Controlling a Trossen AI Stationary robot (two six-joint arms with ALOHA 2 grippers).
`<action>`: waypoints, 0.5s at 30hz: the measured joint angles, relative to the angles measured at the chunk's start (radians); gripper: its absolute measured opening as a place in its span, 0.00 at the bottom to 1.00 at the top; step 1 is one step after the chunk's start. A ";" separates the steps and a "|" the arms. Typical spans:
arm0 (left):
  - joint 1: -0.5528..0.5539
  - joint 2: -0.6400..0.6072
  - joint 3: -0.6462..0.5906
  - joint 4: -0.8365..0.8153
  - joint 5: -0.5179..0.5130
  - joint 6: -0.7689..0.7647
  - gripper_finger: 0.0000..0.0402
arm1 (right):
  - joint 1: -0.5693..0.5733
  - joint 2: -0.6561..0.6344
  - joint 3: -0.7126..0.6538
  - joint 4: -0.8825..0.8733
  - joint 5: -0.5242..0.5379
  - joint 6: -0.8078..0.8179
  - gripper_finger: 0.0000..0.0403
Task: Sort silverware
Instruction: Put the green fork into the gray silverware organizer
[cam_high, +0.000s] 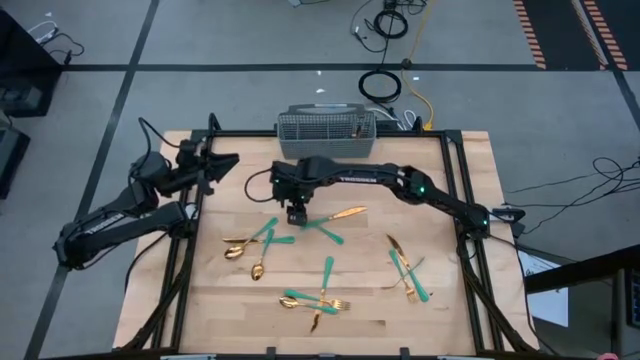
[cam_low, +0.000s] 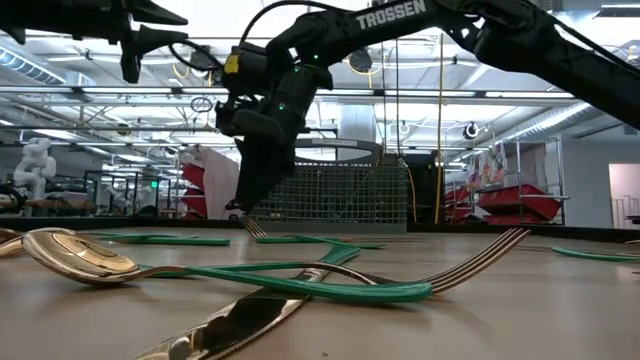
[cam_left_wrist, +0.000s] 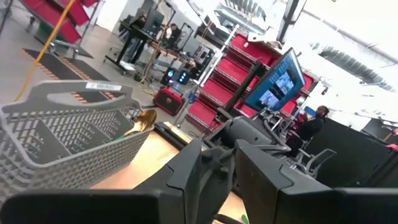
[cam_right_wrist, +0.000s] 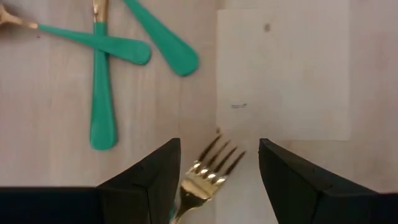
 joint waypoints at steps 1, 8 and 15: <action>0.000 -0.005 0.000 -0.002 -0.003 0.000 0.25 | -0.005 0.000 0.000 0.005 -0.001 0.000 0.50; 0.000 -0.019 0.000 -0.060 -0.004 -0.001 0.25 | -0.014 0.011 -0.004 0.007 -0.008 -0.035 0.50; 0.000 -0.021 0.000 -0.093 -0.004 -0.001 0.25 | -0.014 0.045 -0.006 0.014 -0.057 -0.053 0.50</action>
